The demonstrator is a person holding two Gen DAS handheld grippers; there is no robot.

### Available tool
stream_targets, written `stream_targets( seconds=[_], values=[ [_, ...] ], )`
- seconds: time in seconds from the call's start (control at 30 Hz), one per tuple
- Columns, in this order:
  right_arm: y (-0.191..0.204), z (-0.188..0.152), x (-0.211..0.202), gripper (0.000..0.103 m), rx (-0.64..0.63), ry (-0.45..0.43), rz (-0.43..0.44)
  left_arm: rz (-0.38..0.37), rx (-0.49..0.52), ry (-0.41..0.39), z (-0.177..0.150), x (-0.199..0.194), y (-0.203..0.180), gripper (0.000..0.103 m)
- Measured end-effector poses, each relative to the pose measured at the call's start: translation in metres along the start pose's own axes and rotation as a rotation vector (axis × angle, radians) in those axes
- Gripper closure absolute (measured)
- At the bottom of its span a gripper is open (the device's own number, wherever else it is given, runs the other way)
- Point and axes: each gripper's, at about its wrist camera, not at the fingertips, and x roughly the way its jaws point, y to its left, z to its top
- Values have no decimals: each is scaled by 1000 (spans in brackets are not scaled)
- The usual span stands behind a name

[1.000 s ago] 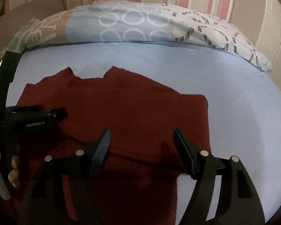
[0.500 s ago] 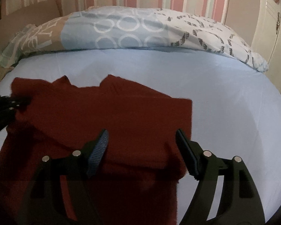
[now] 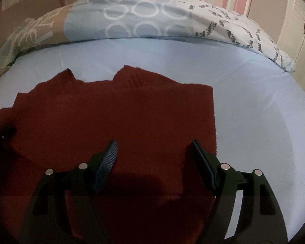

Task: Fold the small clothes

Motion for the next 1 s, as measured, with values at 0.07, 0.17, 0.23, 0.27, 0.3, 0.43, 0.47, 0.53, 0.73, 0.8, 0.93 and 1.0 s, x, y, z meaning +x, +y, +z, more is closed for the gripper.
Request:
stream_targets(
  seconds=[0.07, 0.17, 0.23, 0.27, 0.3, 0.43, 0.47, 0.53, 0.73, 0.8, 0.93, 1.0],
  values=[
    [-3, 0, -5, 28, -1, -10, 6, 39, -14, -20, -1, -13, 11, 40],
    [-7, 0, -17, 24, -11, -35, -5, 52, -50, -33, -7, -34, 32, 39],
    [-6, 0, -20, 23, -30, -38, -22, 71, -64, -30, -7, -39, 37, 37],
    [-5, -1, -20, 23, -36, -38, -26, 73, -69, -24, -7, -40, 38, 37],
    [-4, -2, -19, 23, -39, -32, -23, 71, -71, -16, -5, -37, 36, 37],
    [0, -6, -13, 23, -41, -10, -20, 33, -68, 2, 3, -28, 17, 37],
    [1, -6, -13, 23, -44, -10, -19, 18, -63, -3, 5, -28, 10, 37],
    [3, -5, -12, 23, -36, -10, -6, -13, -42, -11, 9, -27, -7, 37],
    [3, -10, 4, 22, -31, 21, -7, -23, 25, 58, 6, 6, -29, 35],
    [-3, -14, 6, 16, -24, 22, -15, -46, 17, 51, 4, 6, -23, 35],
    [-16, -19, 12, 10, 15, 31, 0, -19, 25, 36, 1, 8, -29, 34],
    [-18, -21, 13, 5, 20, 30, -7, 10, 53, 11, -4, 10, -36, 33]
  ],
)
